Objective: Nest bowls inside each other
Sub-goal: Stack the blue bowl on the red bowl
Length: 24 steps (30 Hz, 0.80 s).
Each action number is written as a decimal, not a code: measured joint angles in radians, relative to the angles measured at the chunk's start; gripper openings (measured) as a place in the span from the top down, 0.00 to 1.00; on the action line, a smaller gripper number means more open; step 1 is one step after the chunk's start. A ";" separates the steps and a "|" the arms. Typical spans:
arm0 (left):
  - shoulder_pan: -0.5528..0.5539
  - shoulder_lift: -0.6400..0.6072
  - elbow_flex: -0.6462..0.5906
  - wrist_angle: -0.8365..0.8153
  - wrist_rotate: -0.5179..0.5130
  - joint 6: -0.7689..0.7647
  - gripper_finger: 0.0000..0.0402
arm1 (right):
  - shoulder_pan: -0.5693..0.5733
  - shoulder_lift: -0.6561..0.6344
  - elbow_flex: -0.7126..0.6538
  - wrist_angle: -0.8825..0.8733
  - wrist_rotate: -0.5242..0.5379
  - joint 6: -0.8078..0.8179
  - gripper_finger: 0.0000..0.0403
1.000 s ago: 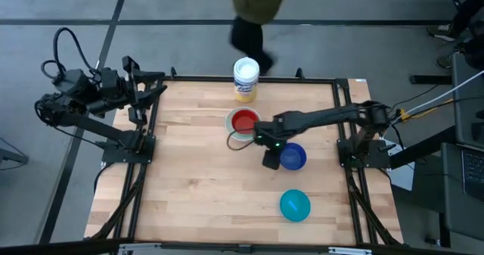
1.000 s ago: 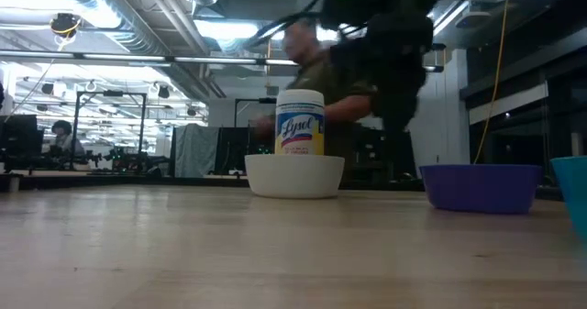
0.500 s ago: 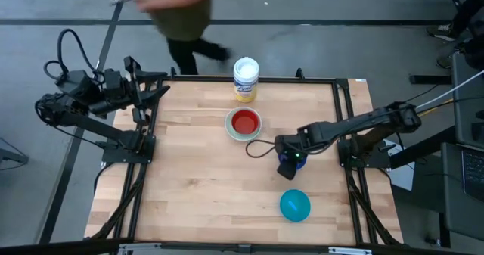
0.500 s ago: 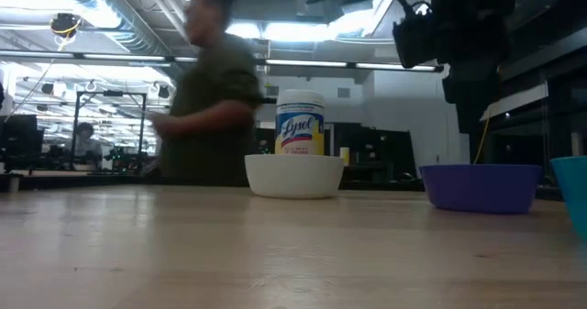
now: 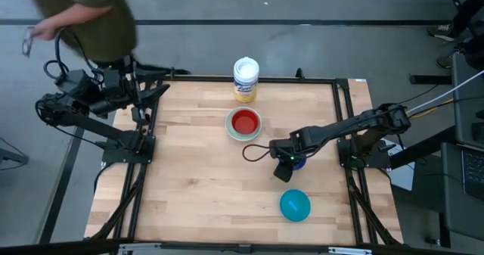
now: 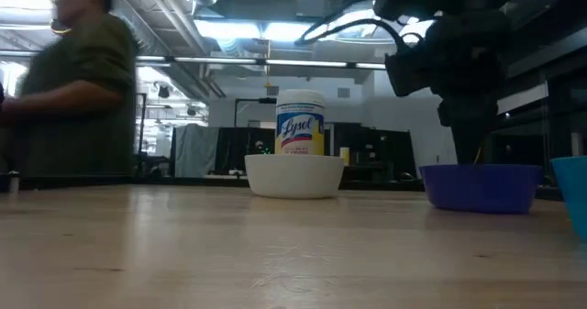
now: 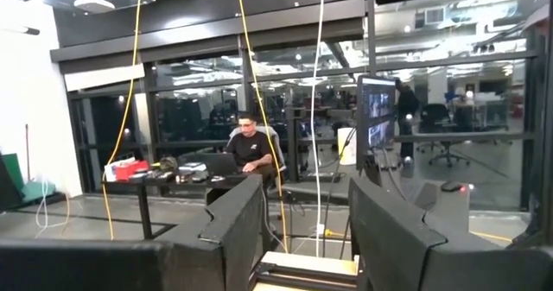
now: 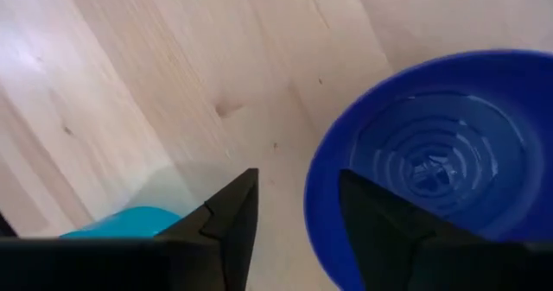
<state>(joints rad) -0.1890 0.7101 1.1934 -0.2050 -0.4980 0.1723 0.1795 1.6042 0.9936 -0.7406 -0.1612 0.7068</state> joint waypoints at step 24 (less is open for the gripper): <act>0.000 0.000 0.000 0.000 0.000 -0.009 0.57 | -0.081 0.135 0.353 -0.166 0.177 -0.251 0.99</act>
<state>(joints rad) -0.1890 0.7097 1.1934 -0.2055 -0.4982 0.1628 0.0987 1.7393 1.3469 -0.9062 0.0159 0.4559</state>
